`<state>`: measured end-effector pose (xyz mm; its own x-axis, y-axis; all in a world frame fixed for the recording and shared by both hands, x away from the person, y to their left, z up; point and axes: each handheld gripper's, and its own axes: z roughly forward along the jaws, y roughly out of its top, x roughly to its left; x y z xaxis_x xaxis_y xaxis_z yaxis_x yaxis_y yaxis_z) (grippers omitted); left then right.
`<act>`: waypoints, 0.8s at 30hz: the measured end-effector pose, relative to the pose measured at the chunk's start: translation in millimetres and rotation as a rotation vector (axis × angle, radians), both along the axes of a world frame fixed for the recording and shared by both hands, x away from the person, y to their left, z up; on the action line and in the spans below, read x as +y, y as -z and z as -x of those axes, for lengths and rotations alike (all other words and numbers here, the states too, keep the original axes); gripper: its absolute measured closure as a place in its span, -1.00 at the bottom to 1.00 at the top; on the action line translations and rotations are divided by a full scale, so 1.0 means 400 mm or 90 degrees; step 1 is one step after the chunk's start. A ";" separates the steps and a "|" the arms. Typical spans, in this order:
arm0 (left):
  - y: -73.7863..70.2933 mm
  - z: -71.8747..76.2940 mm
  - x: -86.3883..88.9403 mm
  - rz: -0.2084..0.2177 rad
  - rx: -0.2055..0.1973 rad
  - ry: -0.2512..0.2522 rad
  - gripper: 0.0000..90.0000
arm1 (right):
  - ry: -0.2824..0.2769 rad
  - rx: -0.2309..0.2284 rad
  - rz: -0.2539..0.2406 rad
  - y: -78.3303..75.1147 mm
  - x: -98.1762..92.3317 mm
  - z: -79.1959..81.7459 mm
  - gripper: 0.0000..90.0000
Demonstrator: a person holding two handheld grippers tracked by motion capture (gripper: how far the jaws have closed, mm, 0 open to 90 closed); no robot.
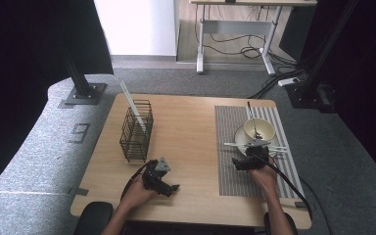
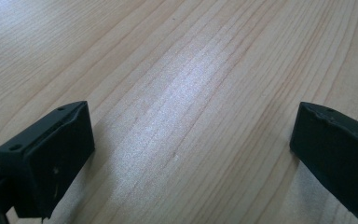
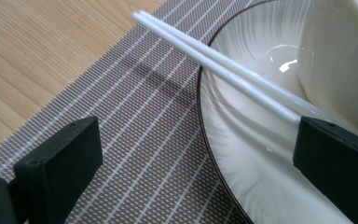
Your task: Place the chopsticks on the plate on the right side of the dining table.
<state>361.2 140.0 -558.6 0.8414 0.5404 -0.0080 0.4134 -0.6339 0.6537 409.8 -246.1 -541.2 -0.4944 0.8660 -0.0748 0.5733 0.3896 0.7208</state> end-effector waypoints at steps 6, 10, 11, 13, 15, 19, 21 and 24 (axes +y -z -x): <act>0.000 0.000 0.000 0.001 0.000 0.000 -1.00 | 0.009 0.004 0.030 0.005 -0.006 -0.005 -0.98; 0.000 0.000 -0.001 0.002 0.000 0.000 -1.00 | 0.015 0.003 0.023 0.004 -0.023 -0.003 -0.98; 0.000 0.000 -0.001 0.001 0.000 0.000 -1.00 | 0.019 0.002 0.021 0.004 -0.030 -0.003 -0.98; 0.000 0.000 -0.001 0.001 0.000 0.000 -1.00 | 0.028 0.002 0.010 0.004 -0.044 -0.001 -0.98; 0.000 -0.001 -0.001 0.001 0.000 0.001 -1.00 | 0.037 0.000 0.006 0.002 -0.058 -0.001 -0.98; 0.000 -0.001 -0.002 0.001 0.000 0.002 -1.00 | 0.041 -0.006 -0.013 0.001 -0.081 0.000 -0.98; 0.000 -0.001 -0.002 0.000 -0.001 0.002 -1.00 | 0.043 -0.008 -0.015 0.000 -0.089 0.001 -0.98; 0.000 -0.001 -0.002 0.001 -0.001 0.002 -1.00 | 0.045 -0.009 -0.011 0.000 -0.095 0.002 -0.98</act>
